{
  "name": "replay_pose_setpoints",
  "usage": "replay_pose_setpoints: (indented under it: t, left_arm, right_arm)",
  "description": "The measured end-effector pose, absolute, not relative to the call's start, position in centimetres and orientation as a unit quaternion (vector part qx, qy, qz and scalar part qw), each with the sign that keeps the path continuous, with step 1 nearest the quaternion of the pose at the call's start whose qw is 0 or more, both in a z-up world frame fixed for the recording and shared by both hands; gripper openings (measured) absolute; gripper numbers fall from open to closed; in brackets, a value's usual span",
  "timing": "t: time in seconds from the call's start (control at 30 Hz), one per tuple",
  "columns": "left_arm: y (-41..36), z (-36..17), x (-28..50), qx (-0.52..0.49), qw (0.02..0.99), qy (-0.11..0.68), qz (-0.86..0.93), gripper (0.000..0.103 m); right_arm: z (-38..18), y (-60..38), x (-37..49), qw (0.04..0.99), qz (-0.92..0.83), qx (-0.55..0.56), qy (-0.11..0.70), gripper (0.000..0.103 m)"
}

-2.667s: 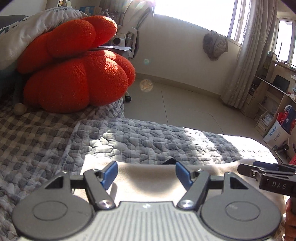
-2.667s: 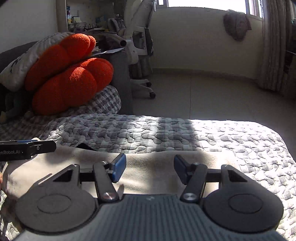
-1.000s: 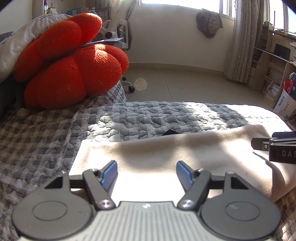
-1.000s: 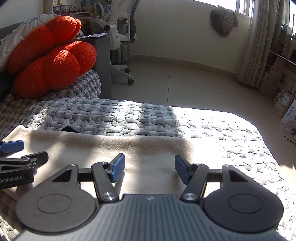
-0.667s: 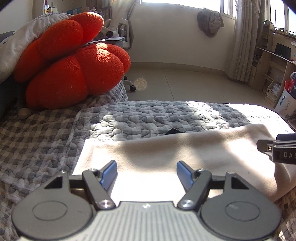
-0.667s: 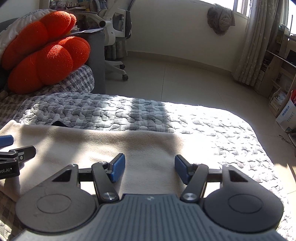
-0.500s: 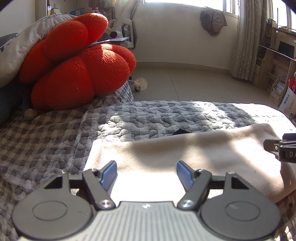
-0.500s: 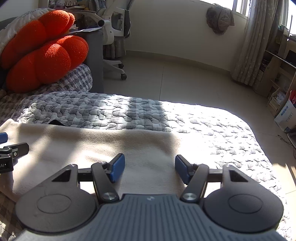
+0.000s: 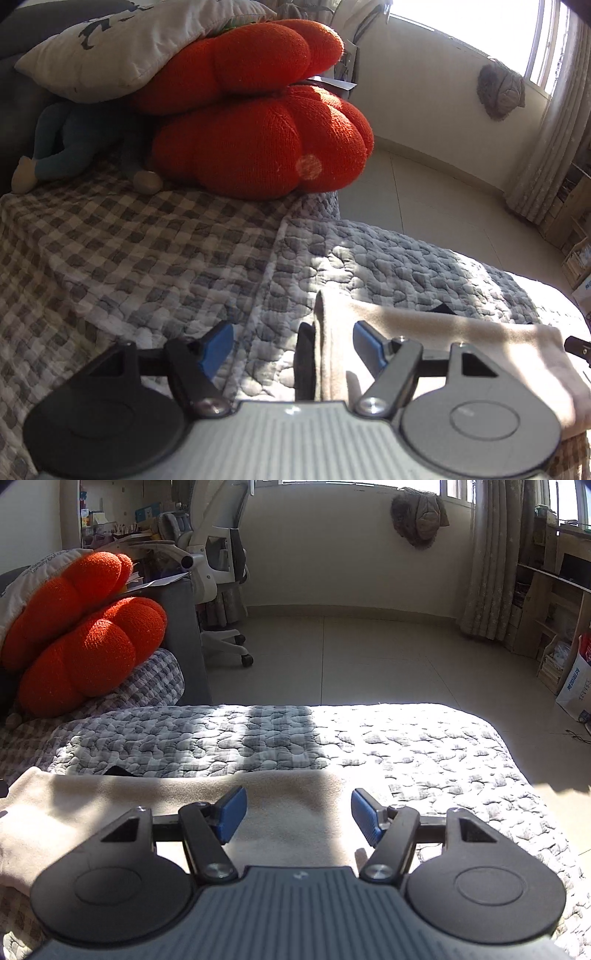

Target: Fold clothes

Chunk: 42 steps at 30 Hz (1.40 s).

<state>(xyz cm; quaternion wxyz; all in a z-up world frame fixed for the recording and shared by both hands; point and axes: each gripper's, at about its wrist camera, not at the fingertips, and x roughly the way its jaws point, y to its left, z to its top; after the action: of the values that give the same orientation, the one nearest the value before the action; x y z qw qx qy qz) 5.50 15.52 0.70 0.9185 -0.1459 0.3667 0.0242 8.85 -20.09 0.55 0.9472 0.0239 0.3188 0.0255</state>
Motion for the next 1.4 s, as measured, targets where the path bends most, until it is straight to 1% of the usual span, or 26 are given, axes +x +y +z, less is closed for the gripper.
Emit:
replay_pose_setpoints:
  t: [0.13, 0.3, 0.33, 0.4, 0.43, 0.53, 0.63, 0.8, 0.97, 1.07, 1.1, 1.17, 1.2, 1.23, 1.3, 1.37, 1.4]
  left_arm:
    - [17.6, 0.3, 3.7, -0.255, 0.888, 0.383, -0.016, 0.072]
    - [17.5, -0.4, 1.8, -0.344, 0.85, 0.396, -0.054, 0.072]
    - [17.3, -0.5, 1.4, -0.36, 0.843, 0.396, -0.059, 0.074]
    - [16.8, -0.8, 0.6, -0.387, 0.832, 0.393, -0.059, 0.082]
    - [16.5, -0.8, 0.3, -0.395, 0.83, 0.391, -0.05, 0.082]
    - [16.4, -0.5, -0.9, -0.416, 0.825, 0.382, -0.016, 0.082]
    - [16.1, 0.0, -1.7, -0.429, 0.823, 0.373, -0.004, 0.082]
    - [14.2, -0.5, -1.5, -0.428, 0.818, 0.382, 0.025, 0.082]
    - [13.5, -2.5, -2.2, -0.522, 0.757, 0.391, 0.043, 0.081]
    - [12.6, -2.9, -1.8, -0.524, 0.759, 0.381, 0.068, 0.081]
    - [12.2, -3.0, -1.7, -0.523, 0.76, 0.378, 0.078, 0.081]
    - [11.6, -3.2, -1.3, -0.521, 0.762, 0.371, 0.096, 0.075]
    - [11.4, -3.4, -1.2, -0.522, 0.763, 0.366, 0.106, 0.069]
    - [11.3, -3.6, -1.1, -0.524, 0.763, 0.359, 0.117, 0.067]
    - [11.0, -3.7, -1.2, -0.53, 0.765, 0.34, 0.136, 0.066]
    - [10.5, -3.6, -1.2, -0.521, 0.772, 0.328, 0.158, 0.061]
    - [10.3, -3.6, -1.2, -0.514, 0.777, 0.322, 0.17, 0.054]
  right_arm:
    - [1.4, -19.2, 8.4, 0.945, 0.075, 0.048, 0.316, 0.066]
    - [2.0, -17.9, 8.2, 0.931, 0.138, 0.08, 0.329, 0.051]
    - [2.0, -17.6, 8.1, 0.928, 0.148, 0.085, 0.332, 0.046]
    - [1.9, -17.2, 8.1, 0.92, 0.167, 0.094, 0.342, 0.04]
    - [1.8, -16.9, 8.0, 0.915, 0.176, 0.099, 0.348, 0.036]
    - [1.6, -16.3, 7.8, 0.906, 0.196, 0.106, 0.36, 0.031]
    - [1.4, -16.0, 7.5, 0.902, 0.205, 0.105, 0.366, 0.028]
    - [0.9, -16.3, 7.7, 0.888, 0.219, 0.136, 0.382, 0.025]
    - [0.7, -17.0, 7.8, 0.88, 0.22, 0.16, 0.39, 0.024]
    - [0.4, -17.0, 7.9, 0.877, 0.222, 0.164, 0.394, 0.024]
    - [0.3, -16.9, 7.9, 0.875, 0.224, 0.164, 0.397, 0.024]
    - [0.2, -16.8, 7.9, 0.872, 0.227, 0.166, 0.4, 0.024]
    - [0.1, -16.7, 7.9, 0.871, 0.228, 0.166, 0.401, 0.024]
    - [0.0, -16.7, 7.9, 0.87, 0.229, 0.167, 0.403, 0.023]
    - [-0.2, -16.6, 7.9, 0.869, 0.23, 0.168, 0.405, 0.022]
    - [-0.5, -16.6, 8.0, 0.865, 0.23, 0.174, 0.412, 0.02]
    - [-0.7, -16.7, 8.1, 0.862, 0.229, 0.177, 0.415, 0.019]
